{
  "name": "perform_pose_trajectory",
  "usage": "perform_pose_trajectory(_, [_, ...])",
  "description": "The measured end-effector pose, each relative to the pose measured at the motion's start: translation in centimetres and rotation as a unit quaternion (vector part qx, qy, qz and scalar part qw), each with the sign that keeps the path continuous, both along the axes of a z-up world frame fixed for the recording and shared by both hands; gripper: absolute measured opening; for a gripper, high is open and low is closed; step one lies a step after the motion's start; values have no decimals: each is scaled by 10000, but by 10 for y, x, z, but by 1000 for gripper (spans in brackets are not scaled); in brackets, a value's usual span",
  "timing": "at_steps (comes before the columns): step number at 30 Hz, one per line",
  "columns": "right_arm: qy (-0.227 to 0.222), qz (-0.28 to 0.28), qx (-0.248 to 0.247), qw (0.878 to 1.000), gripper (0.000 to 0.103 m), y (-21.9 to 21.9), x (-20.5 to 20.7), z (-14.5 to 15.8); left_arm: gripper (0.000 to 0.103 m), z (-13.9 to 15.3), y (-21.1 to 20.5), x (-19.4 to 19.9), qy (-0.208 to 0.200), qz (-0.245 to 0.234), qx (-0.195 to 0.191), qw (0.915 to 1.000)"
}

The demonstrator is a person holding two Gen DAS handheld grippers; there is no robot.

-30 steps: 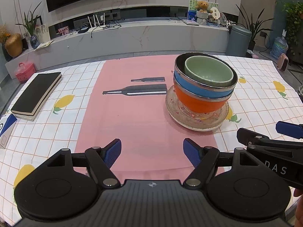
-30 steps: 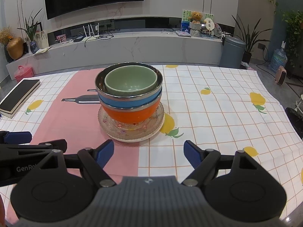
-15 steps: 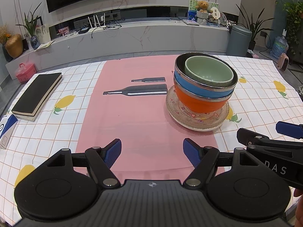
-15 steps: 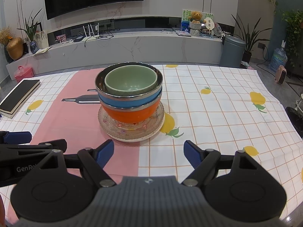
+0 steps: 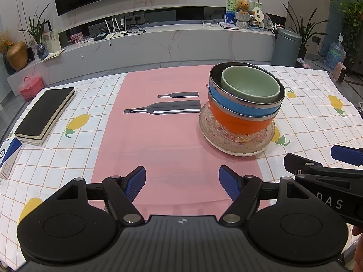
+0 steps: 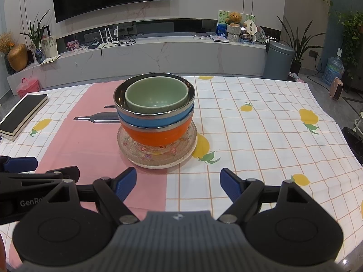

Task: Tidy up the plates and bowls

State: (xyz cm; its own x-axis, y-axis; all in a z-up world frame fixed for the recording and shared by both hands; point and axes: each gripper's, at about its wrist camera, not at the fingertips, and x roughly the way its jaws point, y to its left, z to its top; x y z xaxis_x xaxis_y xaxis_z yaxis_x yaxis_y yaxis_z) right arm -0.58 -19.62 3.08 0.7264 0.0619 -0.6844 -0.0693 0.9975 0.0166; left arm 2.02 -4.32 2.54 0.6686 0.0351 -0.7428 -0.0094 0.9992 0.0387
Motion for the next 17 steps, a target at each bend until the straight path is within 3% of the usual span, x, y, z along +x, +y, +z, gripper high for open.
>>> perform_pose_trajectory(17, [4, -2, -2, 10000, 80, 0, 0, 0, 86, 1, 1, -1, -9, -3, 26, 10000])
